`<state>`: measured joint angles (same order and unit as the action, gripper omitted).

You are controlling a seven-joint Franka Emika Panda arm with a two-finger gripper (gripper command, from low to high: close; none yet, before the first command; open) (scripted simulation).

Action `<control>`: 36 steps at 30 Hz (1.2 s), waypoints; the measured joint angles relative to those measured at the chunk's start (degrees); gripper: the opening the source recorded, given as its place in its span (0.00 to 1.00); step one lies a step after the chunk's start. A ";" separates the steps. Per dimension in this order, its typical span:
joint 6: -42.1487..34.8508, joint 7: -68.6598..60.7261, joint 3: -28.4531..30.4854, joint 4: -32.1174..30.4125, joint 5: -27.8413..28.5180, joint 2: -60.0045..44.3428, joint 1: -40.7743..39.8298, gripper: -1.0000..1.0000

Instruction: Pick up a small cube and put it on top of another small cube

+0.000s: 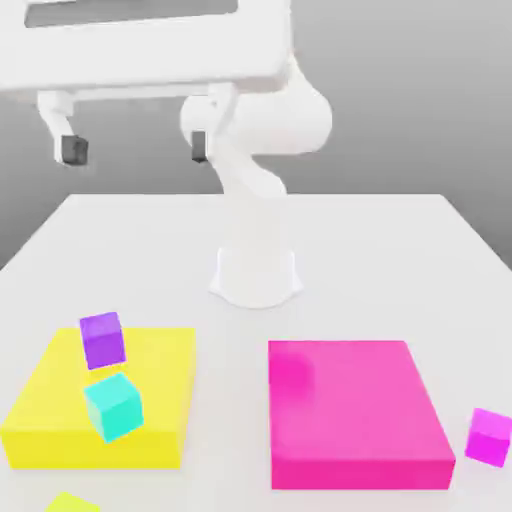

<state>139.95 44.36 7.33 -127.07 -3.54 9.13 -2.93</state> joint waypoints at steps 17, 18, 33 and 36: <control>8.61 -2.64 2.56 4.70 -5.09 -35.38 -6.94 0.50; 9.96 -2.96 2.18 5.13 -5.55 -37.46 -7.35 0.50; 7.54 -1.26 2.87 3.49 -5.06 -33.70 -7.00 0.00; 5.36 3.36 4.15 -0.49 -5.19 -27.67 -6.00 0.00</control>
<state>145.31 47.72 11.48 -127.56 -8.73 -18.54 -8.92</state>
